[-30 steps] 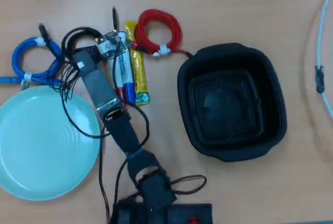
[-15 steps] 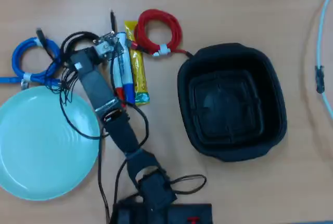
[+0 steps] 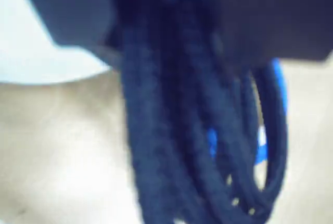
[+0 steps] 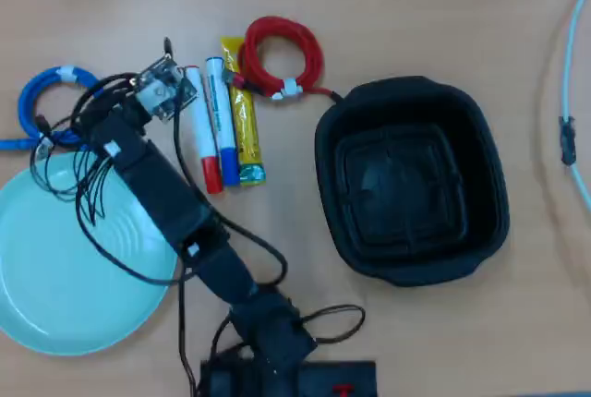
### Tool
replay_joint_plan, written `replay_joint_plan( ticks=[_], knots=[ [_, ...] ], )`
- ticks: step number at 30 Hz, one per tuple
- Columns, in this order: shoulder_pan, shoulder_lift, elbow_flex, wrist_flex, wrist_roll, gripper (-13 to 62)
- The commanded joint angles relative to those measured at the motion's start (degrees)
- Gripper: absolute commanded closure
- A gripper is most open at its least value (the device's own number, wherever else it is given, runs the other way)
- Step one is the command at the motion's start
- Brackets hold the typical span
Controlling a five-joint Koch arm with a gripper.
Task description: Put a black charging cable in a black bowl and put a red charging cable in a green bowl
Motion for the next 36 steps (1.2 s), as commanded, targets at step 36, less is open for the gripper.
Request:
replay_joint_plan(
  ticks=[36],
  knots=[
    [62.67,21.80,0.79,16.52,-0.97,56.3]
  ],
)
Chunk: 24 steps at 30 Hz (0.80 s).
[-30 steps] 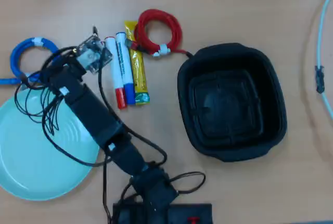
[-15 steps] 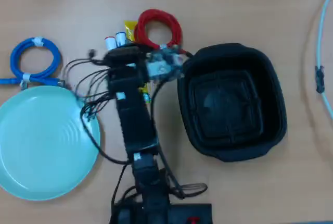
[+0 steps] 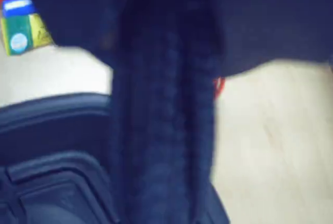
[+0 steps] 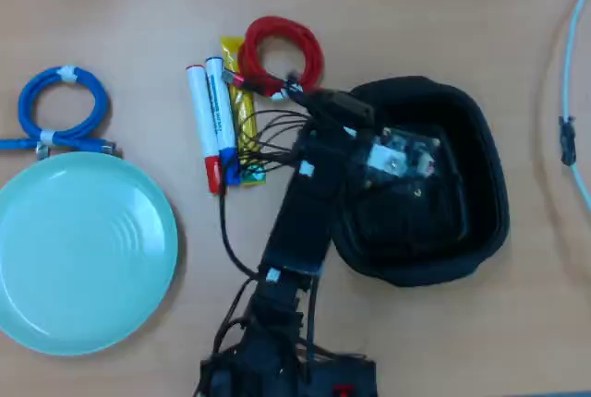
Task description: Put a black charging cable in a black bowl and put a red charging cable in a green bowl
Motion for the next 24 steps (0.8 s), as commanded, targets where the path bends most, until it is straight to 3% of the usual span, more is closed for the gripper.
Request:
replay_joint_plan(
  ticks=[1,16,18,24],
  knots=[
    [3.43,3.08,-1.58,0.79,-0.88,56.3],
    [18.11,2.90,9.23,0.26,-1.32,54.4],
    [18.02,2.81,9.23,0.18,-1.41,47.9],
    [16.88,2.90,10.81,0.09,-1.32,9.6]
  ],
)
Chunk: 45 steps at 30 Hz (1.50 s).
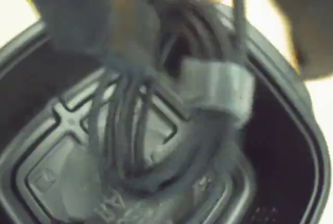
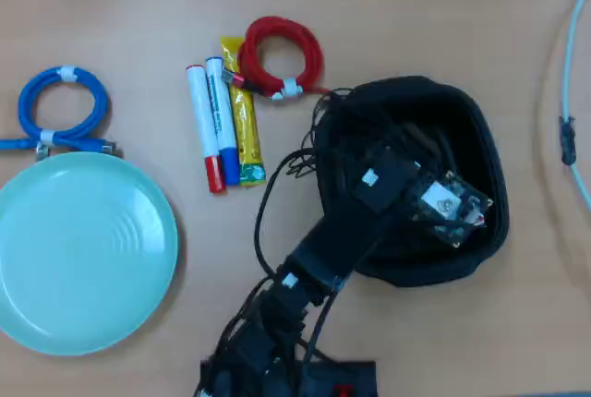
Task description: Put a black charging cable in a black bowl and put a red charging cable in a green bowl
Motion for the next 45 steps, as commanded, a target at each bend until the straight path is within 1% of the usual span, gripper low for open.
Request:
replay_joint_plan(
  ticks=[1,3,5,11,17,21,24,27,29,34,36,41,45],
  knots=[
    [-0.18,2.90,-1.85,0.00,-1.41,5.1],
    [-1.41,3.34,-2.46,-0.18,-1.49,-1.8],
    [-3.60,3.43,-3.43,-1.05,-1.49,-4.2],
    [-17.93,3.43,-6.24,-2.99,-5.45,-4.1],
    [-34.89,3.08,-6.77,-6.86,-5.19,-4.1],
    [-41.75,2.37,-6.33,-7.12,-4.75,-4.1],
    [-47.02,-3.43,-6.50,-7.91,-4.92,-4.1],
    [-48.96,-11.16,-6.50,-7.91,-4.57,-4.3],
    [-49.13,-14.33,-6.59,-8.00,-2.11,-4.3],
    [-48.43,-18.11,-6.33,-7.73,11.69,-4.2],
    [-47.46,-18.37,-6.06,-7.65,14.33,-4.1],
    [-44.74,-24.43,-7.12,-8.53,15.56,-4.0],
    [-44.30,-29.44,-12.48,-9.58,15.21,-4.1]
  ],
)
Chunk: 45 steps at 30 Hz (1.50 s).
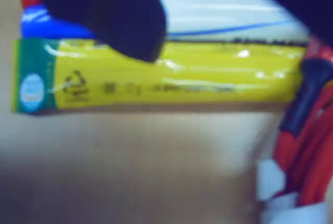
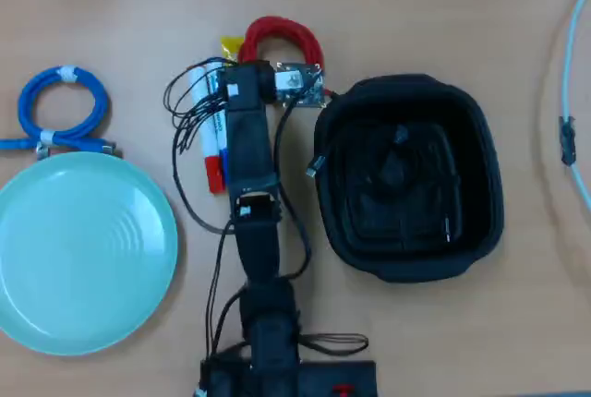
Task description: Put a black charging cable in a black bowl and put a red charging cable in a green bowl
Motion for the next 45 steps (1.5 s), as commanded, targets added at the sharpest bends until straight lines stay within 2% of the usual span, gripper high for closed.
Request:
replay_joint_plan(
  ticks=[1,6,27,30,41,42,45],
  knots=[
    [0.62,-1.76,-8.44,-1.49,0.35,-4.1],
    [1.76,-5.54,-13.89,-1.58,0.09,-4.1],
    [2.90,-11.95,-14.06,-3.60,-4.57,-3.3],
    [2.81,-12.04,-14.06,-3.60,-4.48,4.7],
    [2.81,-12.66,-13.97,-3.52,-4.04,54.8],
    [2.90,-12.66,-13.89,-3.34,-4.04,57.9],
    [2.90,-12.66,-13.89,-2.99,-4.04,56.6]
  ],
)
